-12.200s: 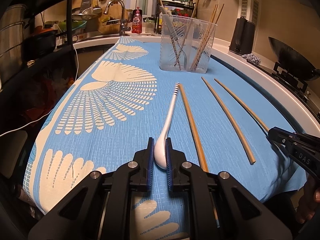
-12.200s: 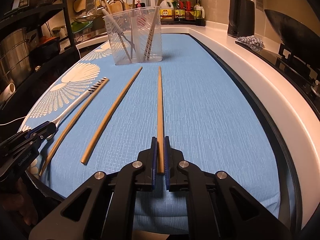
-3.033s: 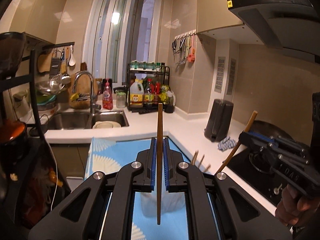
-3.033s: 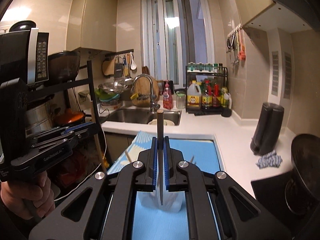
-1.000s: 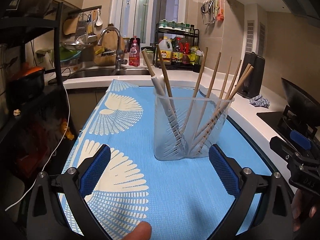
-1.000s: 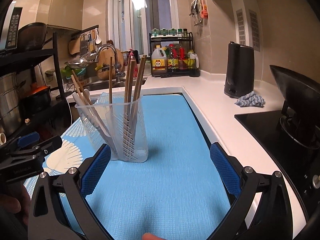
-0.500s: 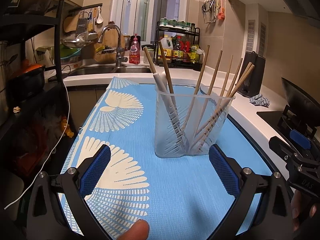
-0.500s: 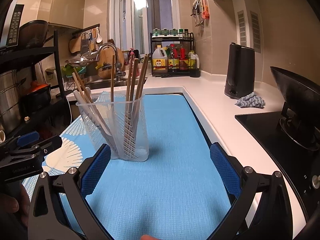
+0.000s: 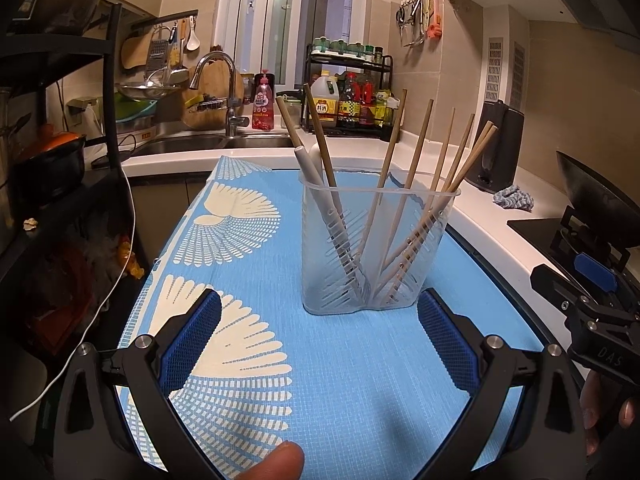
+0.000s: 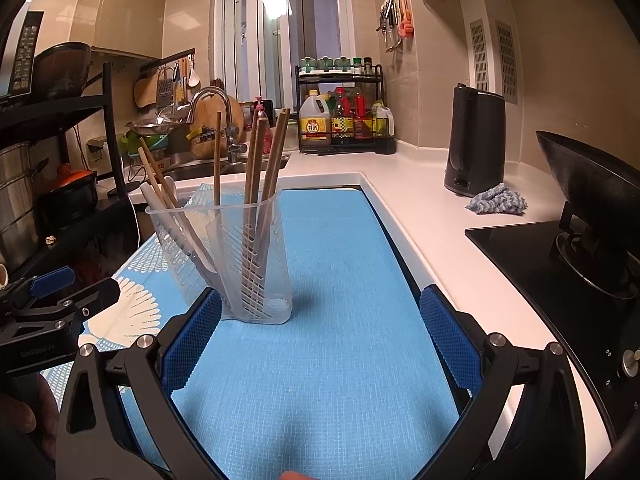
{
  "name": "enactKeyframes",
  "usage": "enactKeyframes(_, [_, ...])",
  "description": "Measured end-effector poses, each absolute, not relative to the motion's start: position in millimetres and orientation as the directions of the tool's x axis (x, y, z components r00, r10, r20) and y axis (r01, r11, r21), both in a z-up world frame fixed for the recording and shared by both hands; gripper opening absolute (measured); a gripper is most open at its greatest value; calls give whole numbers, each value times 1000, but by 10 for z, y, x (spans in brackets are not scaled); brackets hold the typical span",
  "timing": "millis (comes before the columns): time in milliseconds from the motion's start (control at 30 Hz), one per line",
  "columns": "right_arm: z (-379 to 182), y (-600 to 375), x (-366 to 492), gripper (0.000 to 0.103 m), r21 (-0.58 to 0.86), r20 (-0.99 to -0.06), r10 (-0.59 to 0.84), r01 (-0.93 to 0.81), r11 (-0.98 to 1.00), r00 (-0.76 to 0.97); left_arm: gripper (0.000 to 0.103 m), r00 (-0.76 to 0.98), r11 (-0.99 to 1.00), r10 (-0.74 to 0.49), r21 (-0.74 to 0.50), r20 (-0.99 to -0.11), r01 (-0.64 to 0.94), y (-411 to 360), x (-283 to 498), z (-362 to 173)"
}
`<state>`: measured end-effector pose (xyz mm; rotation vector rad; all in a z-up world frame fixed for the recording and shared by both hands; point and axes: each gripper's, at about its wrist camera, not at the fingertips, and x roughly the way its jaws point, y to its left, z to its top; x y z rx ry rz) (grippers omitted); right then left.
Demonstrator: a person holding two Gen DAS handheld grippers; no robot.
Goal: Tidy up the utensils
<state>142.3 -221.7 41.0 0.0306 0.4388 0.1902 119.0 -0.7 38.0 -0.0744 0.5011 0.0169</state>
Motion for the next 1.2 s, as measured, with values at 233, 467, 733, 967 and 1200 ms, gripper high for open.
enactKeyframes(233, [406,-2233,1429,98,69,-419,187,-175,982,889,96,876,997,-7,-66,-483,-29,-14,1197,385])
enactKeyframes(467, [410,-2234,1428,98,68,-414,186,-173,983,891,96,879,998,-7,-64,-477,-26,-29,1184,397])
enactKeyframes(733, [411,-2236,1428,98,69,-414,186,-173,983,891,96,879,998,-6,-61,-477,-27,-25,1185,397])
enactKeyframes(967, [412,-2233,1427,98,68,-414,185,-173,983,891,96,880,998,-6,-59,-475,-25,-26,1182,402])
enactKeyframes(1200, [410,-2229,1425,98,68,-414,186,-173,983,891,96,881,998,-6,-57,-472,-24,-26,1182,402])
